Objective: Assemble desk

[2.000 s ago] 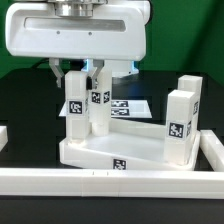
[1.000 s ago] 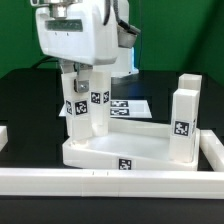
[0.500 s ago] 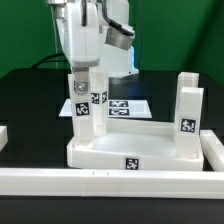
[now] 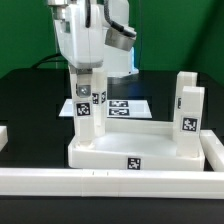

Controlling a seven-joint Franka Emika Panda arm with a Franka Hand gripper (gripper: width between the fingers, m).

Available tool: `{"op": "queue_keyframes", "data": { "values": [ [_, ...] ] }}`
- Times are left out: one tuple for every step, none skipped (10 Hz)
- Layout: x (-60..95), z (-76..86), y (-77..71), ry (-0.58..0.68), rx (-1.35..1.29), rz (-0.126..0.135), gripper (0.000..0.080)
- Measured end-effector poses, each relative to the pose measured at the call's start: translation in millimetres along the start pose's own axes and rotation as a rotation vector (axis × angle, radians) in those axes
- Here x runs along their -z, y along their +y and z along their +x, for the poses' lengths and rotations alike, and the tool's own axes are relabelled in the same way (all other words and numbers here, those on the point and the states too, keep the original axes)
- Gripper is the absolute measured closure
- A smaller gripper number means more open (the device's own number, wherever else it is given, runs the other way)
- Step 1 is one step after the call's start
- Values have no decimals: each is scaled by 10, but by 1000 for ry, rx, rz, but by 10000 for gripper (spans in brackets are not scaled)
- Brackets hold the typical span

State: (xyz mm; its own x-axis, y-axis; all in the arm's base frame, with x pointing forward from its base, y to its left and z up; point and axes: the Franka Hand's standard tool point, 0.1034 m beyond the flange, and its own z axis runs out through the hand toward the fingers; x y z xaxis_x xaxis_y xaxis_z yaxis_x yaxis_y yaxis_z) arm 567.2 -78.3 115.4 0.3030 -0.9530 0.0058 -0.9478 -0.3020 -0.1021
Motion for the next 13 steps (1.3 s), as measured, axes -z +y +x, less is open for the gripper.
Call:
{"op": "queue_keyframes", "data": {
  "values": [
    [5,0,-9,4,128,-2,159],
    [11,0,-18,5,224,-1,151],
    [10,-1,-19,5,305,-1,151],
    [10,-6,-21,4,410,-1,151],
    [10,-3,-21,4,508,-1,151],
    [10,-2,-20,4,609,-2,151],
    [10,-4,-21,4,698,-2,151],
    [9,-14,-24,3,799,-2,151],
    [7,-31,-32,2,871,-2,151],
    [8,-52,-43,2,945,-2,151],
    [17,-62,-51,4,1037,-5,151],
    [29,-70,-60,5,1104,-4,151],
    [36,-71,-64,6,1162,-3,151]
  ]
}}
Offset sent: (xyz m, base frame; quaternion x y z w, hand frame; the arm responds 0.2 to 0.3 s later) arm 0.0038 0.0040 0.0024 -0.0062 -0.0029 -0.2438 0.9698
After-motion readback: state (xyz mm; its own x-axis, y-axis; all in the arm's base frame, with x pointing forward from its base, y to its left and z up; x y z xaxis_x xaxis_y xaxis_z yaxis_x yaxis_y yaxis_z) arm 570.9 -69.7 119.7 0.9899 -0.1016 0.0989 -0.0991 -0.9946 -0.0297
